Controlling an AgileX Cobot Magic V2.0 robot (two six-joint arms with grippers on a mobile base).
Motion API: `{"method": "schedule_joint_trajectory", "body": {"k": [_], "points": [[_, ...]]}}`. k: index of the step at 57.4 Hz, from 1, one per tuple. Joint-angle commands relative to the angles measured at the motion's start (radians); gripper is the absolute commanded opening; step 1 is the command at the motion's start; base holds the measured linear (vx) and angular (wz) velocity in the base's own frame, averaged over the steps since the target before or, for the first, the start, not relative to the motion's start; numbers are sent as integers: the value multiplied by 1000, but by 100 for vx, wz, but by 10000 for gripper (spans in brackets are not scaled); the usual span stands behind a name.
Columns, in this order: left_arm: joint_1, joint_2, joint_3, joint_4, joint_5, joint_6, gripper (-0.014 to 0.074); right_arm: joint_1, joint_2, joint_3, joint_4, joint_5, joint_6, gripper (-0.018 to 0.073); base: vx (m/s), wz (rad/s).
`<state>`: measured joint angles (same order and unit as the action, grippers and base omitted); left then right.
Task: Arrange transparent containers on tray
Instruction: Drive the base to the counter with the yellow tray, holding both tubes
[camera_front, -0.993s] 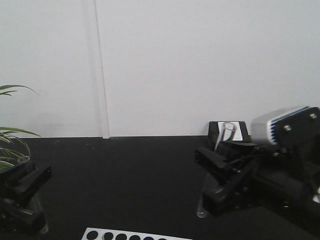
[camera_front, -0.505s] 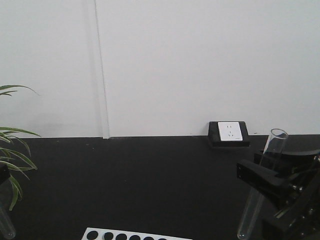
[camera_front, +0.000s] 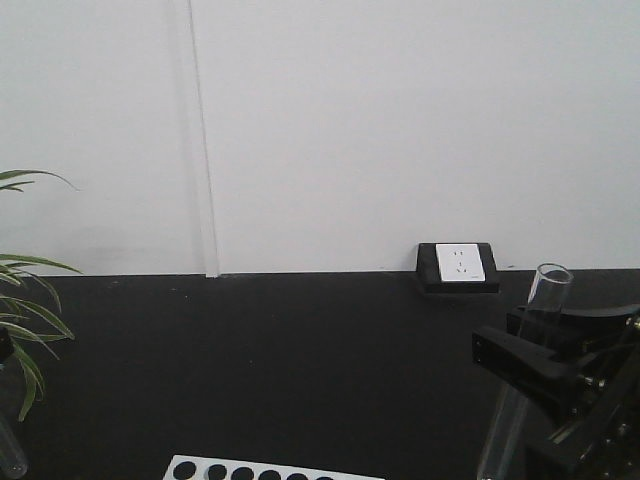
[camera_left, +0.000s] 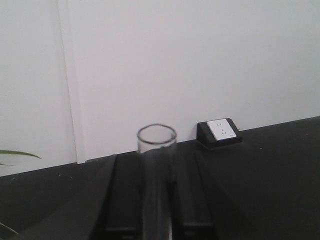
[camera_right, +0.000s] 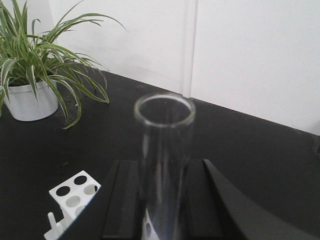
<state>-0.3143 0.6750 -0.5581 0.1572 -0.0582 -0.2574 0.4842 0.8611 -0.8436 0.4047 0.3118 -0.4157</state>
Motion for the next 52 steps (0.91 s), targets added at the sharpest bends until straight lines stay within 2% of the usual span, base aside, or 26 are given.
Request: {"method": "schedule_joint_trajectory", "body": {"k": [1, 52], "points": [[-3, -3, -37, -10, -77, -2, 135, -6, -7, -39, 3, -76, -11, 114, 0, 0], [-3, -3, -37, -10, -77, -2, 135, -6, -7, -39, 2, -77, -11, 114, -2, 1]]}}
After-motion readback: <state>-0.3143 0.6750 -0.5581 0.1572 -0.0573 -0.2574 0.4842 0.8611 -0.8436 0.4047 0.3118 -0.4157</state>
